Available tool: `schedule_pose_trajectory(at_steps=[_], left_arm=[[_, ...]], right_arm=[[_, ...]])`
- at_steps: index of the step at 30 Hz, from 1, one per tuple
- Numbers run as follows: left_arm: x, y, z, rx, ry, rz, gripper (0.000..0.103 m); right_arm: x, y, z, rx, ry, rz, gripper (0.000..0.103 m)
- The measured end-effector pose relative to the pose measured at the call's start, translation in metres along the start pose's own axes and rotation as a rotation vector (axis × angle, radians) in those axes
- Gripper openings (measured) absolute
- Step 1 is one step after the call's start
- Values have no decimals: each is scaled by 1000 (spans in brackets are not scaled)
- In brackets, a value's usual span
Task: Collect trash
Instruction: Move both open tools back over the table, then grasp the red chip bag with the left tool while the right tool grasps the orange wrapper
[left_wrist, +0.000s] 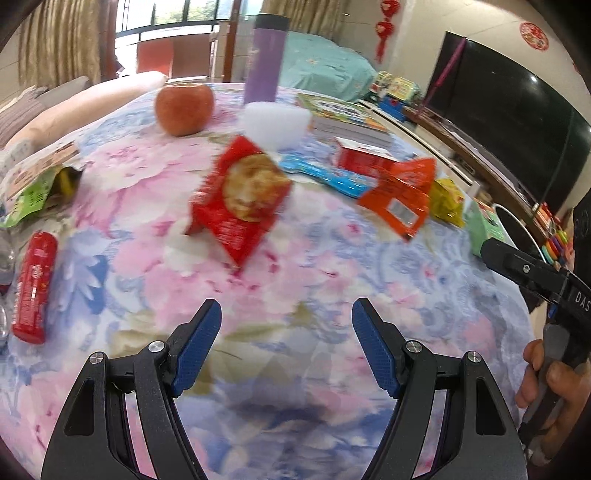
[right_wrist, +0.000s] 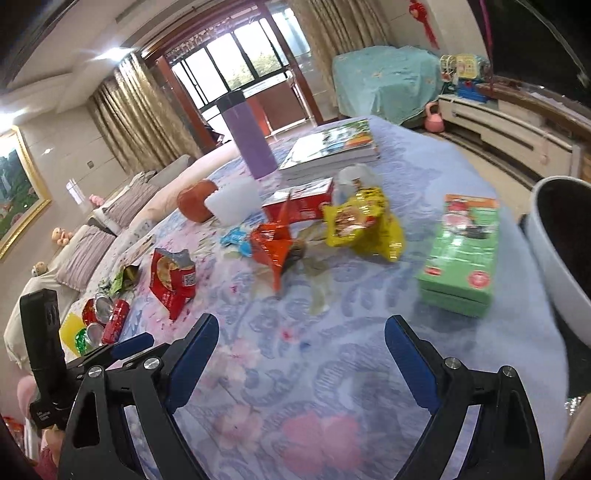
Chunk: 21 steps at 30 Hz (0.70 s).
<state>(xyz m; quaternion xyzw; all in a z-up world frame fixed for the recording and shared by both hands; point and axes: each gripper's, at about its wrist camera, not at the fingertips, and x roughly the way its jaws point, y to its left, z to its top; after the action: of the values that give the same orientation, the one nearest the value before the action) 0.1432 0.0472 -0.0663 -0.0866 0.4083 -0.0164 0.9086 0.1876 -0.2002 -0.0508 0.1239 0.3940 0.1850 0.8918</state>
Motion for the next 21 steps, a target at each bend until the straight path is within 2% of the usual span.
schedule_pose_trajectory(at_steps=[3, 5, 10, 16, 18, 19, 20, 21], left_arm=[[0, 14, 7, -21, -9, 16, 75], [0, 21, 13, -28, -17, 29, 79], [7, 25, 31, 6, -37, 48, 84], [28, 28, 51, 34, -26, 65, 85], [32, 28, 53, 29, -30, 55, 85], [34, 29, 54, 29, -37, 49, 80], [36, 28, 55, 31, -44, 42, 72], [39, 28, 56, 30, -33, 35, 52]], right_arm=[[9, 4, 4, 4, 1, 11, 90], [18, 7, 7, 10, 9, 26, 90], [37, 12, 18, 5, 21, 35, 85], [61, 13, 29, -2, 35, 35, 72], [66, 10, 31, 2, 37, 35, 64], [69, 9, 31, 4, 35, 37, 59], [71, 8, 32, 8, 35, 46, 45], [72, 7, 32, 11, 37, 54, 37]])
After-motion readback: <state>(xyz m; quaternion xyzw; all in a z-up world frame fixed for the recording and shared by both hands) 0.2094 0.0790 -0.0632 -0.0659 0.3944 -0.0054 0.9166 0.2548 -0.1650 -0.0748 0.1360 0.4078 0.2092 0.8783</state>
